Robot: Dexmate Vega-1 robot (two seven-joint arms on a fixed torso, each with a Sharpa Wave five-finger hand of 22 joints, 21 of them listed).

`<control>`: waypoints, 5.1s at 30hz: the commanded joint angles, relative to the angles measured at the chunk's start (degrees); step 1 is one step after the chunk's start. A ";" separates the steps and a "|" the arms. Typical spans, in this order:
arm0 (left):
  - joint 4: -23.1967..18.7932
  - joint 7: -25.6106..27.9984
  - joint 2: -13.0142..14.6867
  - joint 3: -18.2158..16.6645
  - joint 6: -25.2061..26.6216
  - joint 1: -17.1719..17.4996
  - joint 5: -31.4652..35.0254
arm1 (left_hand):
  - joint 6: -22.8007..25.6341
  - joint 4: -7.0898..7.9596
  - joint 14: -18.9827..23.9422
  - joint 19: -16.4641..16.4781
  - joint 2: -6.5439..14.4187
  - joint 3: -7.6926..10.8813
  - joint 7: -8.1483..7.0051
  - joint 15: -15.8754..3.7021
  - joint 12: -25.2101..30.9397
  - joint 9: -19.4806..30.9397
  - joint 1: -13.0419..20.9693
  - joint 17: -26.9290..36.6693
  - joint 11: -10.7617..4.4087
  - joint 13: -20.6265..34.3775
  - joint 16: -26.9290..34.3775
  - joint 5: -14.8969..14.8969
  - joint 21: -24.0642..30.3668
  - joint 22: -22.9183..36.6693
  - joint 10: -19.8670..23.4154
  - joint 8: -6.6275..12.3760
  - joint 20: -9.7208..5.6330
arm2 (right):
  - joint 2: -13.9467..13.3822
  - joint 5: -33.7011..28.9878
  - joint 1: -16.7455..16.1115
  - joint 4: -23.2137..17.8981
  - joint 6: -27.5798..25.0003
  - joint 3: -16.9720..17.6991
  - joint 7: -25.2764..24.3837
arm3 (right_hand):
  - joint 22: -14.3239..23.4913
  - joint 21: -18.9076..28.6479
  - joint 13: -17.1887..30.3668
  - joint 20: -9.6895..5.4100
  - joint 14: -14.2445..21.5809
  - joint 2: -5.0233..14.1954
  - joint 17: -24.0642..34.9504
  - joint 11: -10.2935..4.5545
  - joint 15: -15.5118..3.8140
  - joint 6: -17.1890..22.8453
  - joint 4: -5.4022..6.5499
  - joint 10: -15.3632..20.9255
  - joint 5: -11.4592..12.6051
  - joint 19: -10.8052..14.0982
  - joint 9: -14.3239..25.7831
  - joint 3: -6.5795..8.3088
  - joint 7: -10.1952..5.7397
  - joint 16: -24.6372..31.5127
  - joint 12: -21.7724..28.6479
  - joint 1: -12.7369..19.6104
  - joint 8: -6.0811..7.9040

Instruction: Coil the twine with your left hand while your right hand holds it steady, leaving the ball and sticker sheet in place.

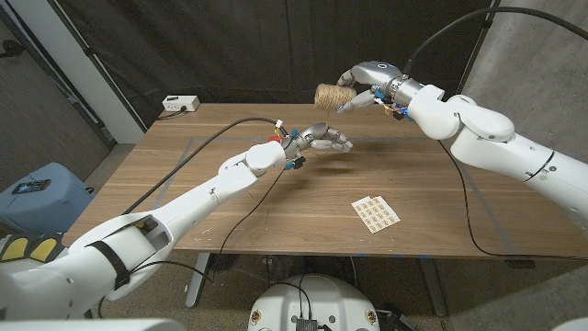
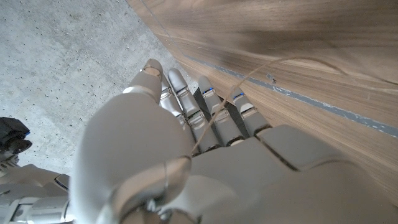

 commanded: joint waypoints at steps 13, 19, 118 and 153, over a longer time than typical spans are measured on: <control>2.82 -1.34 -1.62 0.46 -1.50 -1.21 -0.44 | 0.87 -0.02 0.62 0.46 0.73 -0.20 -0.03 0.16 -0.19 0.29 0.13 0.27 0.00 0.70 0.22 0.44 0.08 0.16 0.48 0.02 0.01 | 1.88 -2.50 2.89 4.02 -0.25 -2.21 0.49 | 0.13 0.21 -0.36 -0.20 1.38 4.16 0.14 -6.56 -8.71 7.50 -0.13 7.12 0.54 1.22 0.18 -0.33 -6.43 -0.10 0.29 3.36 0.40; 2.64 -1.85 -1.69 0.48 -1.32 -1.16 -0.74 | 1.07 -0.09 0.76 0.45 0.77 -0.24 -0.15 0.17 -0.23 0.30 0.23 0.37 -0.04 0.86 0.32 0.45 0.05 0.16 0.67 0.05 0.06 | 2.35 -3.05 3.92 4.97 0.05 -2.86 1.09 | 0.13 0.21 -0.21 -0.29 1.68 4.11 0.04 -6.03 -8.63 7.64 -0.16 6.90 0.56 1.32 0.16 -0.33 -6.35 -0.19 0.27 3.38 0.41; -8.56 -6.71 2.50 -0.15 -1.97 -0.32 -3.00 | 3.09 -0.17 2.35 1.15 1.42 -0.16 0.16 0.16 -0.81 0.35 0.19 0.77 -0.07 3.82 0.04 0.70 -0.11 0.19 3.36 0.25 -0.07 | 7.61 -9.60 11.50 17.62 -0.78 -10.04 2.57 | 0.09 0.05 -0.43 -1.30 3.20 5.35 1.24 -7.79 -9.12 8.90 -0.22 8.50 0.49 2.13 0.13 -1.09 -7.16 -0.34 0.09 4.43 0.32; -13.14 -6.36 3.64 -1.19 -1.49 0.16 -4.66 | 3.26 -0.20 2.78 1.31 1.54 -0.19 0.31 0.17 -1.05 0.42 0.18 0.92 -0.01 5.03 -0.31 0.71 -0.18 0.19 3.48 0.16 0.06 | 7.11 -9.35 10.79 19.72 -2.10 -10.18 2.39 | 0.09 0.02 -0.38 -1.47 3.53 5.72 1.57 -7.81 -9.17 9.27 -0.29 8.69 0.42 2.32 0.22 -1.39 -7.32 -0.57 -0.03 4.82 0.34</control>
